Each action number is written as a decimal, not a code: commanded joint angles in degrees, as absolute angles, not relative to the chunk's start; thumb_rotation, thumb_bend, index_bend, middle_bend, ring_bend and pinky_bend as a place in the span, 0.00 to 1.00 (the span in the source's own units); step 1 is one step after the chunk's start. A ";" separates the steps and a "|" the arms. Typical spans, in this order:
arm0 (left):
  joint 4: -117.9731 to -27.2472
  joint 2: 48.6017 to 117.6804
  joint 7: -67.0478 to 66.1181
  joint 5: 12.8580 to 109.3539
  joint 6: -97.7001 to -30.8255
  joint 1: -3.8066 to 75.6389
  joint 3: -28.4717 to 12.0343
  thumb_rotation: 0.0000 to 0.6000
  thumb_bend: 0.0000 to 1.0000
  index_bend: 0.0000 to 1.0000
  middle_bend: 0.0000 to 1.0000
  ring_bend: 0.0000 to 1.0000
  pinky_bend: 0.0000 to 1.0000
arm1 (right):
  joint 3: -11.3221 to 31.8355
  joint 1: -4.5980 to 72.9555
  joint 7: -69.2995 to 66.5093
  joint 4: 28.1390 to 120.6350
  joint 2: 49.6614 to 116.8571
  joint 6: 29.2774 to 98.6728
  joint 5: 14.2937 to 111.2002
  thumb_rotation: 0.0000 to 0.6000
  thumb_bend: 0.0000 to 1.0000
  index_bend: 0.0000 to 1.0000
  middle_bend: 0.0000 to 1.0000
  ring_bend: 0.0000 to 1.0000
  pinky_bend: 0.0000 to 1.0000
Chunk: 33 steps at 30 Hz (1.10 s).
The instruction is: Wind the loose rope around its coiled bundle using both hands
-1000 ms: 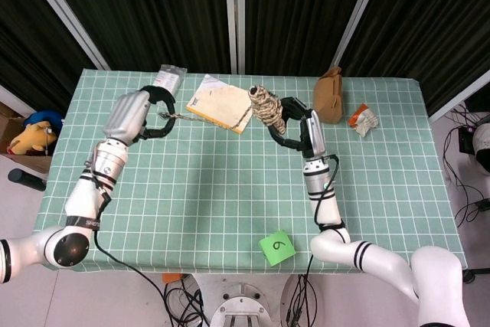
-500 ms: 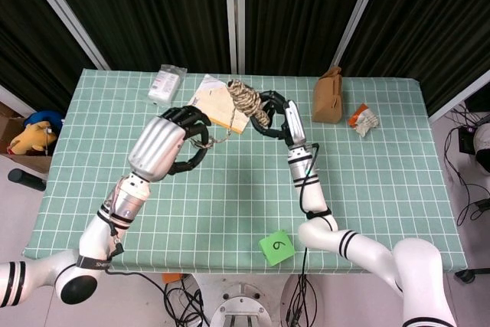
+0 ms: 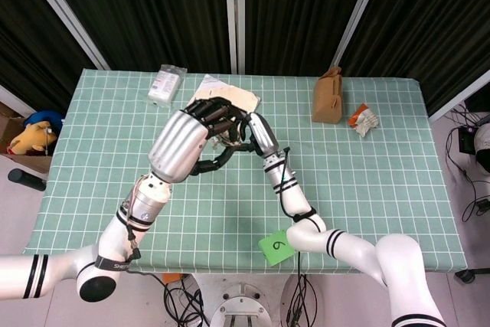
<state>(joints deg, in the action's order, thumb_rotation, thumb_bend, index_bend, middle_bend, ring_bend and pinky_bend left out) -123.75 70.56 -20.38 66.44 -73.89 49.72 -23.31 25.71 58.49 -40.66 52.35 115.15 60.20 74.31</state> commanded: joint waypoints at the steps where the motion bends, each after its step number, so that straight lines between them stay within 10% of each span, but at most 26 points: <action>1: -127.19 70.65 -20.00 58.63 -71.25 52.71 -27.09 1.00 0.50 0.83 0.32 0.24 0.34 | 24.51 58.83 -40.28 51.84 115.43 59.98 75.53 1.00 0.74 0.83 0.63 0.62 0.79; 33: -109.62 64.86 -22.25 3.09 -60.71 69.22 -39.21 1.00 0.50 0.83 0.34 0.24 0.34 | 13.26 51.28 -50.16 62.80 109.15 72.97 88.89 1.00 0.74 0.83 0.64 0.62 0.79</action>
<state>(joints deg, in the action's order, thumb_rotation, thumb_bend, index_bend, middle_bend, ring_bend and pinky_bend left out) -112.10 66.49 -22.46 6.30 -62.72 68.75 -38.95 13.62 51.82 -49.58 62.27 109.40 72.39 88.52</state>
